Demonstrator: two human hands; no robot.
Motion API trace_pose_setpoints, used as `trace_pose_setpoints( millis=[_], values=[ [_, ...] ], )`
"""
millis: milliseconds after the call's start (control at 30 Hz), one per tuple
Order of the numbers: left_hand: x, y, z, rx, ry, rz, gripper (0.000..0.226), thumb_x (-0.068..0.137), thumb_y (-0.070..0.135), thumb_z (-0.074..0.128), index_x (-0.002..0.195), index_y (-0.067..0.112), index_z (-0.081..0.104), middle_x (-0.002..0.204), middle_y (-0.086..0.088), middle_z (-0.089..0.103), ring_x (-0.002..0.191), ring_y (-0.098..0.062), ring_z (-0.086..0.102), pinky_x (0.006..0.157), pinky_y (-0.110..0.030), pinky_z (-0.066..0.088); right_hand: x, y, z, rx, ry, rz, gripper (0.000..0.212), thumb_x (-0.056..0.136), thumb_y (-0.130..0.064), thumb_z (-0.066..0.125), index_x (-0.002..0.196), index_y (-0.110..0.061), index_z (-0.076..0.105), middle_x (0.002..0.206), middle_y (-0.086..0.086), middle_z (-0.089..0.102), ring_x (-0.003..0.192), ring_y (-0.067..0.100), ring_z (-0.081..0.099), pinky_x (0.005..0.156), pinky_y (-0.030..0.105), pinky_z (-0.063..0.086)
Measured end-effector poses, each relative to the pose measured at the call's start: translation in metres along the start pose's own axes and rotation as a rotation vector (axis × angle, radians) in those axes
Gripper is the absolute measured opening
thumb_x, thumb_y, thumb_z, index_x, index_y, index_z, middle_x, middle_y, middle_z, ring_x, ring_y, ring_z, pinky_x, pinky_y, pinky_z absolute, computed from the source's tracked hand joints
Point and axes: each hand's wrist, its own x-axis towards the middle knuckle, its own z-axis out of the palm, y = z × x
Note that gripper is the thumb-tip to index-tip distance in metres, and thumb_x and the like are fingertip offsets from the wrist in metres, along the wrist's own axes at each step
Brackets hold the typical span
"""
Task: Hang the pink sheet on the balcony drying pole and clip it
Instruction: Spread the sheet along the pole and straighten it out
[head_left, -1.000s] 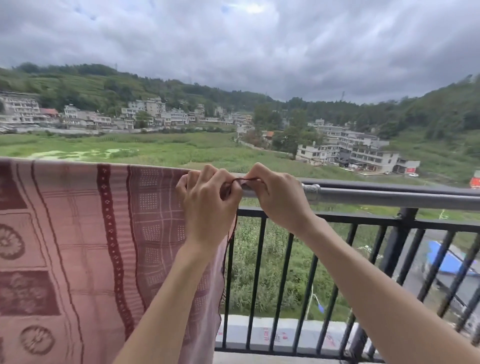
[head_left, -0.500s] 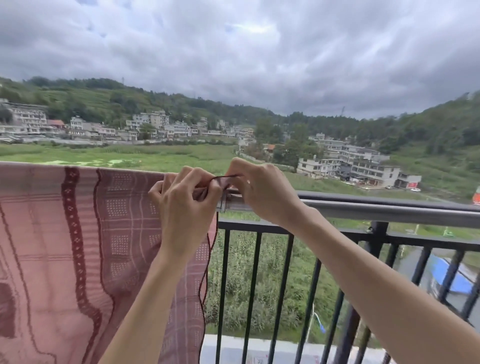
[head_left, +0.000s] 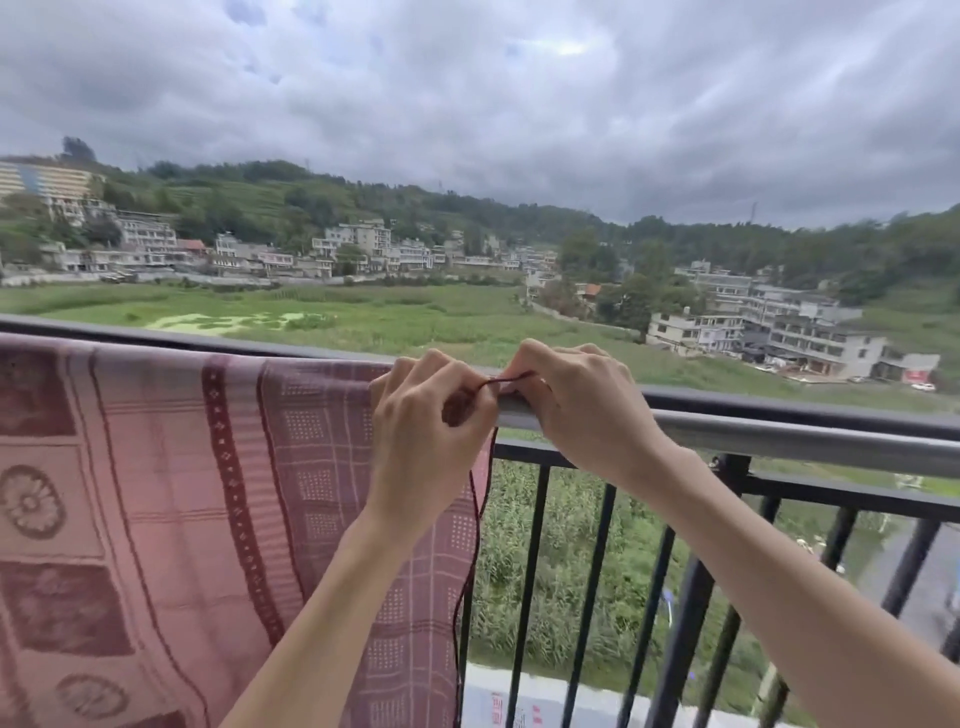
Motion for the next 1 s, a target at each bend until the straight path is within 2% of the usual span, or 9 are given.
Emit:
trace_pose_setpoints(
  millis=[67, 133, 200, 267, 367, 467, 567, 800, 1000],
  values=[
    [-0.009, 0.023, 0.015, -0.029, 0.002, -0.033, 0.010, 0.084, 0.024, 0.060, 0.077, 0.016, 0.061, 0.075, 0.021, 0.046, 0.077, -0.004, 0.041, 0.079, -0.006, 0.026, -0.019, 0.015, -0.012, 0.004, 0.044, -0.011, 0.014, 0.094, -0.023, 0.049, 0.092, -0.013, 0.059, 0.079, 0.002, 0.071, 0.068, 0.024, 0.064, 0.075, 0.034, 0.045],
    [-0.016, 0.047, 0.032, -0.019, -0.026, -0.038, 0.009, 0.085, 0.022, 0.060, 0.080, 0.015, 0.062, 0.077, 0.019, 0.046, 0.081, -0.009, 0.042, 0.080, -0.012, 0.030, -0.037, 0.032, -0.028, 0.017, 0.018, 0.028, 0.015, 0.095, -0.022, 0.047, 0.095, -0.013, 0.059, 0.078, 0.002, 0.070, 0.065, 0.022, 0.062, 0.066, 0.030, 0.042],
    [-0.019, 0.071, 0.051, -0.007, -0.071, -0.009, 0.008, 0.085, 0.020, 0.060, 0.083, 0.013, 0.063, 0.082, 0.014, 0.050, 0.086, -0.010, 0.045, 0.086, -0.024, 0.036, -0.052, 0.053, -0.047, 0.034, -0.013, 0.068, 0.016, 0.096, -0.021, 0.046, 0.099, -0.013, 0.059, 0.082, 0.002, 0.070, 0.066, 0.020, 0.060, 0.060, 0.028, 0.041],
    [-0.023, 0.097, 0.070, -0.012, -0.104, 0.014, 0.008, 0.086, 0.019, 0.060, 0.085, 0.012, 0.063, 0.087, 0.012, 0.053, 0.087, -0.009, 0.045, 0.090, -0.033, 0.036, -0.070, 0.074, -0.066, 0.034, -0.009, 0.094, 0.015, 0.096, -0.021, 0.046, 0.100, -0.013, 0.059, 0.087, 0.003, 0.071, 0.071, 0.022, 0.063, 0.062, 0.029, 0.043],
    [-0.033, 0.134, 0.101, -0.006, -0.092, 0.036, 0.010, 0.086, 0.021, 0.060, 0.085, 0.012, 0.064, 0.092, 0.009, 0.057, 0.091, -0.008, 0.043, 0.088, -0.027, 0.029, -0.100, 0.103, -0.093, 0.040, 0.020, 0.128, 0.014, 0.094, -0.019, 0.049, 0.097, -0.013, 0.061, 0.090, 0.003, 0.072, 0.079, 0.024, 0.064, 0.066, 0.028, 0.038],
    [-0.043, 0.164, 0.129, 0.010, -0.090, 0.080, 0.010, 0.086, 0.022, 0.060, 0.084, 0.014, 0.065, 0.095, 0.007, 0.059, 0.090, -0.007, 0.042, 0.089, -0.024, 0.023, -0.124, 0.131, -0.118, 0.067, 0.024, 0.182, 0.014, 0.090, -0.019, 0.054, 0.098, -0.017, 0.066, 0.094, 0.002, 0.073, 0.085, 0.022, 0.067, 0.074, 0.036, 0.051],
    [-0.045, 0.191, 0.156, 0.012, -0.114, 0.128, 0.013, 0.086, 0.025, 0.057, 0.084, 0.015, 0.065, 0.095, 0.006, 0.060, 0.091, -0.007, 0.041, 0.086, -0.019, 0.017, -0.145, 0.157, -0.141, 0.060, 0.042, 0.253, 0.015, 0.089, -0.021, 0.056, 0.098, -0.019, 0.068, 0.092, 0.002, 0.074, 0.082, 0.022, 0.068, 0.071, 0.039, 0.053],
    [-0.055, 0.233, 0.202, -0.028, -0.077, 0.138, 0.017, 0.083, 0.030, 0.055, 0.081, 0.016, 0.066, 0.095, 0.006, 0.062, 0.092, -0.009, 0.043, 0.085, -0.020, 0.018, -0.177, 0.198, -0.169, 0.006, 0.074, 0.263, 0.015, 0.091, -0.022, 0.054, 0.098, -0.018, 0.065, 0.088, 0.004, 0.073, 0.077, 0.024, 0.067, 0.069, 0.040, 0.052],
    [-0.065, 0.275, 0.236, -0.118, -0.079, 0.056, 0.018, 0.083, 0.031, 0.055, 0.079, 0.017, 0.066, 0.091, 0.010, 0.060, 0.092, -0.008, 0.043, 0.082, -0.019, 0.021, -0.206, 0.233, -0.199, -0.049, 0.098, 0.191, 0.012, 0.090, -0.019, 0.055, 0.093, -0.012, 0.064, 0.081, 0.005, 0.073, 0.074, 0.026, 0.066, 0.073, 0.037, 0.050]
  ],
)
